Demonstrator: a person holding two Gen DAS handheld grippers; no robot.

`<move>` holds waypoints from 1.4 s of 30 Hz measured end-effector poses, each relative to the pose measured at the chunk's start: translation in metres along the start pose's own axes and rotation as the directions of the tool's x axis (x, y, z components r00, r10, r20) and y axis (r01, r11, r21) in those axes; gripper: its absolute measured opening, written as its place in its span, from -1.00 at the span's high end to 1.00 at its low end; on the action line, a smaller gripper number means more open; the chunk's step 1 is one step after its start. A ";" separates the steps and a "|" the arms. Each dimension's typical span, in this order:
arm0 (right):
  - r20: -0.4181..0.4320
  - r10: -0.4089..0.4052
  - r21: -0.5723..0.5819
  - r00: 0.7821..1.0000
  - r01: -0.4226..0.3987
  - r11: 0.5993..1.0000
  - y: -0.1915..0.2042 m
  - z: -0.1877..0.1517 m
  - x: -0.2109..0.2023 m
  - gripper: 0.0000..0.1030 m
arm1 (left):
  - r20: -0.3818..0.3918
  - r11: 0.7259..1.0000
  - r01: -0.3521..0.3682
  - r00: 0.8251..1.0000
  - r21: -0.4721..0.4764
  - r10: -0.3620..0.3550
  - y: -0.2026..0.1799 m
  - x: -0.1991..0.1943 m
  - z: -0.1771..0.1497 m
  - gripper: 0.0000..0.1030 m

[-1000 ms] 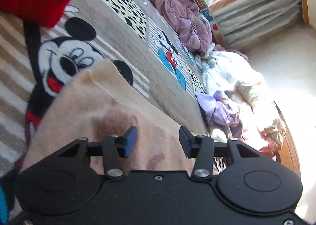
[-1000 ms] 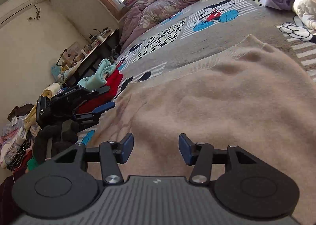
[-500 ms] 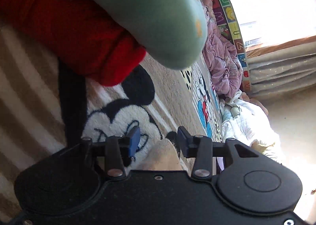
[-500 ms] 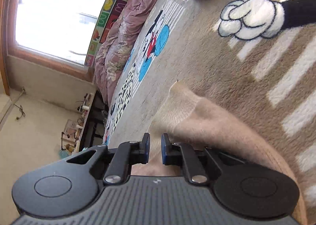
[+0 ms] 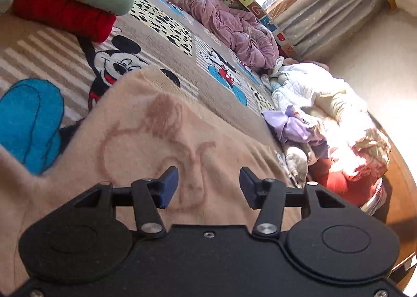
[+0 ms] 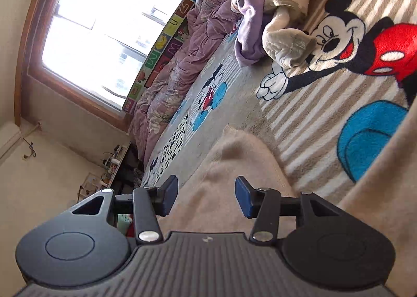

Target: Fold clothes

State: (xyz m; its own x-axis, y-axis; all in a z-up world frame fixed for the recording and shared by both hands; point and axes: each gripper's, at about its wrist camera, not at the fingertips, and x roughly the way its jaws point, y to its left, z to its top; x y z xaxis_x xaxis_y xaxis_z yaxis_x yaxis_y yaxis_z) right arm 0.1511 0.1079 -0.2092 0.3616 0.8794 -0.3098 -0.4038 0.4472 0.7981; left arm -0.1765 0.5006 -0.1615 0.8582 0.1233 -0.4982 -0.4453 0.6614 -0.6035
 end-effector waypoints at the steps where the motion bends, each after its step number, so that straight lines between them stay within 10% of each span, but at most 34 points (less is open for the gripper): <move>1: -0.021 -0.029 -0.113 0.999 0.026 0.993 0.013 -0.014 -0.021 -0.08 | -0.004 0.997 -0.040 0.999 0.072 0.041 -0.011 -0.008 -0.016 0.01; 3: -0.047 -0.107 -0.308 0.993 0.087 0.947 0.036 -0.044 -0.051 -0.38 | 0.004 0.964 -0.134 0.991 0.230 0.137 -0.036 -0.017 -0.051 0.01; 15: -0.077 -0.311 -0.808 0.947 0.123 0.576 0.116 -0.215 -0.087 -0.22 | 0.139 0.696 -0.323 0.941 0.642 0.308 -0.094 -0.045 -0.217 0.01; 17: -0.031 -0.339 -0.862 0.940 0.146 0.485 0.121 -0.236 -0.092 -0.22 | 0.149 0.687 -0.335 0.937 0.645 0.317 -0.098 -0.055 -0.222 0.01; 20: 0.006 -0.321 -0.876 0.947 0.160 0.455 0.136 -0.240 -0.107 -0.19 | 0.163 0.674 -0.353 0.930 0.648 0.330 -0.103 -0.069 -0.229 -0.05; 26: -0.077 -0.370 -0.841 0.926 0.139 0.522 0.122 -0.246 -0.116 -0.35 | 0.072 0.711 -0.330 0.927 0.621 0.367 -0.099 -0.074 -0.233 -0.11; 36: 0.008 -0.248 -0.214 0.969 0.244 0.946 0.036 -0.174 -0.177 -0.35 | 0.052 0.671 -0.321 0.920 0.668 0.389 -0.107 -0.081 -0.251 -0.18; 42: 0.078 -0.218 -0.004 0.973 0.219 0.976 -0.004 -0.158 -0.185 -0.25 | 0.023 0.705 -0.281 0.936 0.651 0.352 -0.117 -0.085 -0.245 -0.18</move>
State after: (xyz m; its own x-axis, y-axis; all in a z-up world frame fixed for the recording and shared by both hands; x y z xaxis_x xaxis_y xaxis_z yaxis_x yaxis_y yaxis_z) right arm -0.0470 -0.0308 -0.2367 0.5057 0.7451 -0.4349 -0.3184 0.6297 0.7086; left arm -0.2601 0.2314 -0.2018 0.6526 0.3652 -0.6639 -0.3888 0.9134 0.1203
